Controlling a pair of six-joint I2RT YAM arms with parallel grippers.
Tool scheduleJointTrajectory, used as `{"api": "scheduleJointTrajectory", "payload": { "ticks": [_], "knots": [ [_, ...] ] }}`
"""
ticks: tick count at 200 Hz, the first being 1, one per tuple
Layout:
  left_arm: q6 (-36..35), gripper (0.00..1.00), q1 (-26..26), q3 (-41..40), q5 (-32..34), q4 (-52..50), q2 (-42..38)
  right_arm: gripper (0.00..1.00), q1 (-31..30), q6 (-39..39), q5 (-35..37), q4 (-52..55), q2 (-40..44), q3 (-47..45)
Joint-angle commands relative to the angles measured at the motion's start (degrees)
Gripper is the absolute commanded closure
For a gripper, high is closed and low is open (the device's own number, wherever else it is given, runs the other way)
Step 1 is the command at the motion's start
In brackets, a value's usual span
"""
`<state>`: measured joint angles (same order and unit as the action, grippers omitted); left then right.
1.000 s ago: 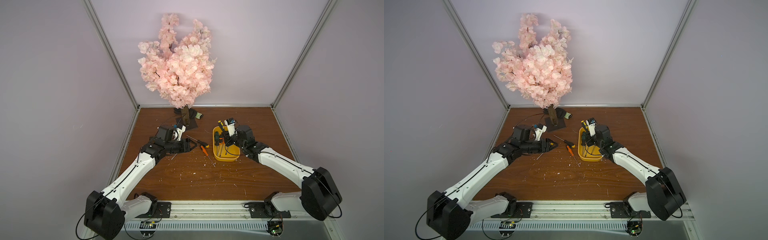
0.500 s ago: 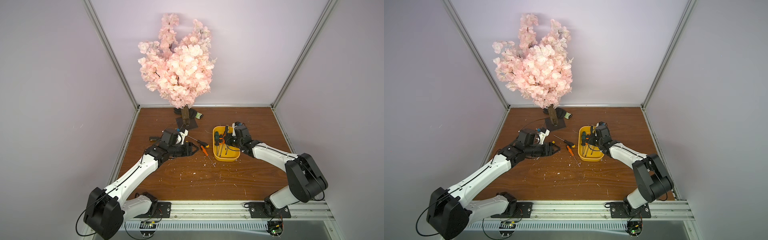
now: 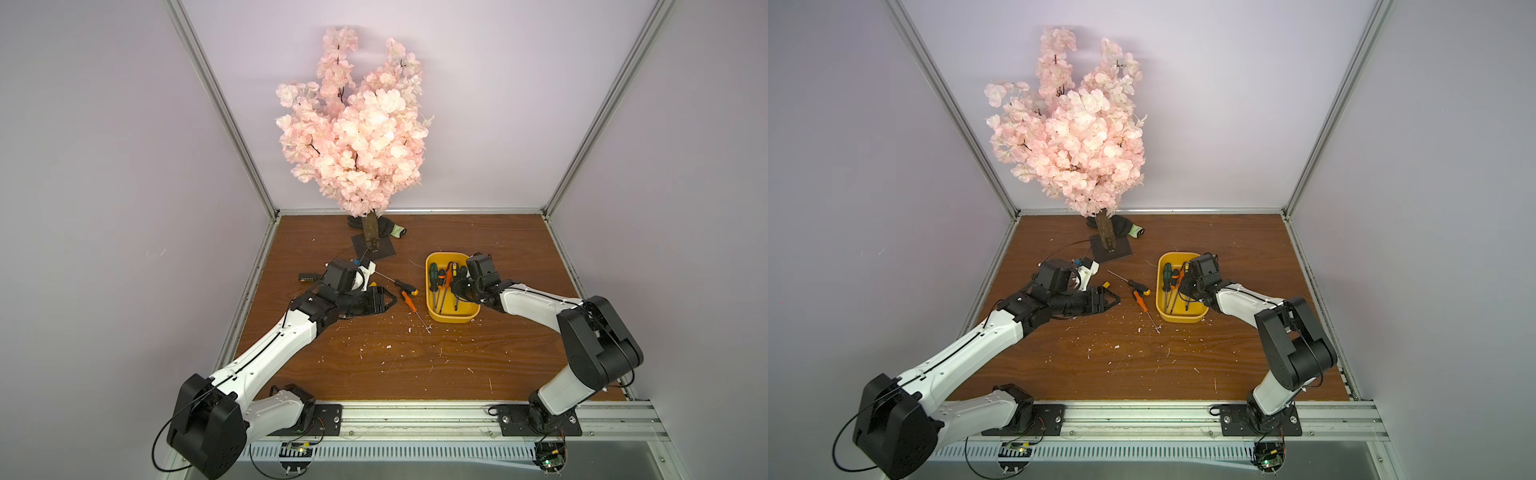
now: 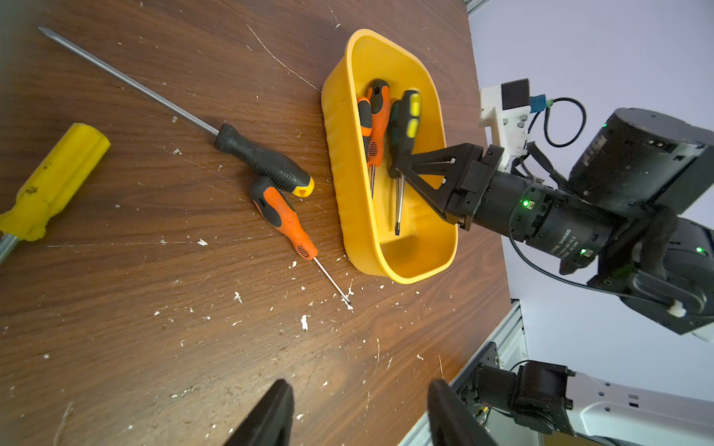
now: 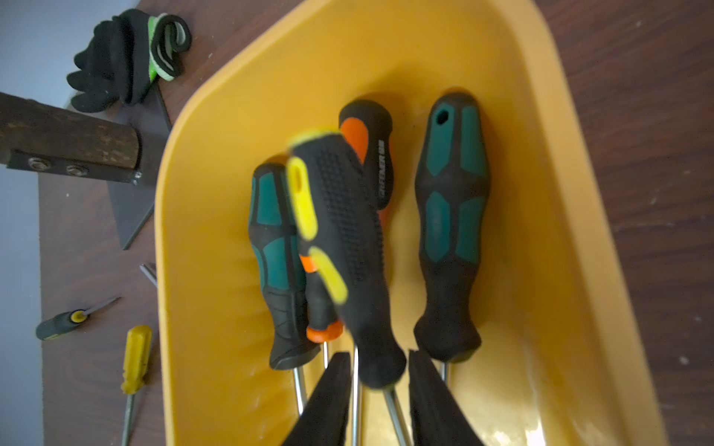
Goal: Put the screwdriver on the desktop into the storage box
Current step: Place the screwdriver in the storage box.
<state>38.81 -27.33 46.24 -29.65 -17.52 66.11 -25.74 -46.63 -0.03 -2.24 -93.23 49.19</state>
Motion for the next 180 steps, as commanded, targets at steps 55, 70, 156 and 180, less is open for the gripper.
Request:
{"api": "scheduleJointTrajectory", "payload": {
  "ticks": [55,70,156,180],
  "knots": [
    [-0.57,0.41,-0.47,-0.07,2.38,0.30,1.02,0.63,0.46,0.77,0.48,0.90,3.19,3.63],
    [-0.32,0.41,-0.50,0.09,3.22,0.23,1.41,0.63,0.45,2.07,0.10,0.79,4.51,3.91],
    [-0.08,0.40,-0.46,1.95,12.43,-3.07,5.10,0.63,0.47,14.73,-4.02,2.24,12.52,4.01],
    [-1.50,0.40,-0.23,4.43,16.70,-5.37,8.36,0.63,0.20,18.44,-5.28,2.51,15.63,2.83]
  ]
}}
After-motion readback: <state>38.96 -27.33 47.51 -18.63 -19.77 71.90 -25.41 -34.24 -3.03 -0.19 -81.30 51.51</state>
